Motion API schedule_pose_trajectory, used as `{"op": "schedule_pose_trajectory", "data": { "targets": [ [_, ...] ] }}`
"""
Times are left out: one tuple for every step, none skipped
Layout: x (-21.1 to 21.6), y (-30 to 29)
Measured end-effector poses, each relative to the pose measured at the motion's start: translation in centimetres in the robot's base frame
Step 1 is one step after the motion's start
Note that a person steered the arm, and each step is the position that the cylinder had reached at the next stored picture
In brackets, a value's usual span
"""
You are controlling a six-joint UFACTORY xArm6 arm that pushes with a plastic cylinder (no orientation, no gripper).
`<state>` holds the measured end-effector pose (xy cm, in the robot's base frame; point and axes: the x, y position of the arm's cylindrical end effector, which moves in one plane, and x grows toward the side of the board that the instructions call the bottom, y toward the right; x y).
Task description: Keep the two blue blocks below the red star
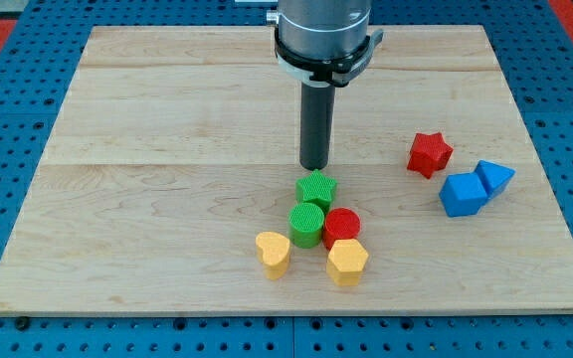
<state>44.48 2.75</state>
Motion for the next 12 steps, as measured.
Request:
{"op": "schedule_pose_trajectory", "data": {
  "targets": [
    [-1.2,0.3],
    [-5.8,0.5],
    [-6.9,3.3],
    [-6.6,14.2],
    [-5.2,22.6],
    [2.5,27.0],
    [7.7,25.1],
    [6.9,19.4],
    [4.9,17.5],
    [3.9,16.4],
    [4.9,16.2],
    [7.7,17.8]
  ]
}}
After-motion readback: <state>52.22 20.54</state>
